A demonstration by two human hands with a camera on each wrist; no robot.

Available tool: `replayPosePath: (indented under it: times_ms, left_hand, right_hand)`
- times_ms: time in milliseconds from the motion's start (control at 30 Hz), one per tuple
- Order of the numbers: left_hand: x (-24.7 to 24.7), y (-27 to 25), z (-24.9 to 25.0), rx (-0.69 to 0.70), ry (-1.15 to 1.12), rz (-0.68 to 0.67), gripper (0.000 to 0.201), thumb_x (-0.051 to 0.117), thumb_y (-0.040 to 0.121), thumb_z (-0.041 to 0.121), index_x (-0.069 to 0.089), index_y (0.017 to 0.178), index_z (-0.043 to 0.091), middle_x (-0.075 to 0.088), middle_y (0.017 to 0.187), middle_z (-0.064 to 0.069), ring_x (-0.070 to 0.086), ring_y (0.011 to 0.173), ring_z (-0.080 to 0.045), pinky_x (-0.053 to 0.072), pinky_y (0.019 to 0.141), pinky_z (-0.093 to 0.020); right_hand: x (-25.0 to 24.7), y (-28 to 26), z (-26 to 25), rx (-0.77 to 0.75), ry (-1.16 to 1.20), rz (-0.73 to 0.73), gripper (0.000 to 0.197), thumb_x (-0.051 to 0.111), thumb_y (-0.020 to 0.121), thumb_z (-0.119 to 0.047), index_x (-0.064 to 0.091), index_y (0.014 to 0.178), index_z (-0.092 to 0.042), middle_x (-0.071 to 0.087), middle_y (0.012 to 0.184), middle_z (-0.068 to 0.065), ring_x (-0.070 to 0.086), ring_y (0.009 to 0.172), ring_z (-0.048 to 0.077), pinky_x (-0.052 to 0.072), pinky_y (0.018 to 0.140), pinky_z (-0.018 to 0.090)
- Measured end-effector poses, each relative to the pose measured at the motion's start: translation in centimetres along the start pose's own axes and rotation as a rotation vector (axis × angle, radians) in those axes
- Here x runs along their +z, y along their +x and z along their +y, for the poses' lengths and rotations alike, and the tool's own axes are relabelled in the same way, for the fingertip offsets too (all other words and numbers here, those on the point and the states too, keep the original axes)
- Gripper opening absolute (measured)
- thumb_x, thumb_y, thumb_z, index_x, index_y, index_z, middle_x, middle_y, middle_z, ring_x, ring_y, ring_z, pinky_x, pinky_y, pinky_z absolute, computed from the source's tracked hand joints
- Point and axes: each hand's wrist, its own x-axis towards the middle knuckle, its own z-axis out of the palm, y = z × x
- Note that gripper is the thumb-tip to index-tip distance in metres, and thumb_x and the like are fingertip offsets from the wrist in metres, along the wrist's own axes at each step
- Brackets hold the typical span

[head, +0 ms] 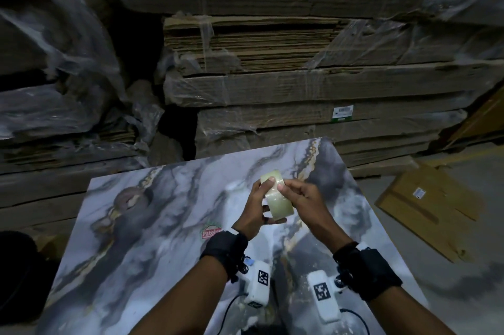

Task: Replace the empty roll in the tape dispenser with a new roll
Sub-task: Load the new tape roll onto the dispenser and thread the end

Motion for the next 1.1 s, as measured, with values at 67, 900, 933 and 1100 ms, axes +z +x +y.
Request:
replayPosePath:
  times_ms: [67,900,933,1100]
  left_hand:
    - [-1.1,-1.1,0.1,0.007,-0.023,-0.025,0.055,0.071,0.086,0.056,0.057,0.132,0.03,0.061,0.133,-0.013,0.067,0.112,-0.039,0.058,0.088,-0.063]
    - [-8.2,-6.8,3.9,0.246,0.157,-0.061,0.08,0.092,0.068,0.024,0.053,0.136,0.041,0.056,0.139,-0.009,0.062,0.122,-0.037,0.058,0.088,-0.063]
    - [-8.1,-6.9,3.8,0.267,0.186,-0.058,0.086,0.093,0.065,0.021,0.052,0.137,0.043,0.055,0.14,-0.005,0.062,0.122,-0.034,0.059,0.088,-0.061]
    - [-8.3,-7.0,3.6,0.348,0.227,-0.077,0.091,0.095,0.063,0.008,0.053,0.138,0.037,0.054,0.14,-0.004,0.062,0.121,-0.034,0.059,0.088,-0.06]
  right_hand:
    - [1.4,-0.5,-0.1,0.011,0.01,0.042,0.021,0.063,0.102,-0.019,0.079,0.109,-0.007,0.08,0.101,0.011,0.076,0.091,0.023,0.061,0.079,0.033]
    - [7.3,-3.3,-2.7,0.006,0.137,0.002,0.035,0.062,0.097,-0.001,0.066,0.128,-0.016,0.08,0.103,0.012,0.074,0.105,0.033,0.063,0.083,0.031]
    - [7.4,-3.4,-2.8,-0.011,0.132,0.017,0.04,0.061,0.099,-0.002,0.062,0.132,-0.024,0.08,0.102,0.013,0.076,0.1,0.029,0.063,0.081,0.032]
    - [7.4,-3.4,-2.4,-0.089,0.049,0.023,0.033,0.065,0.098,-0.003,0.069,0.128,-0.016,0.08,0.105,0.007,0.075,0.103,0.03,0.063,0.076,0.032]
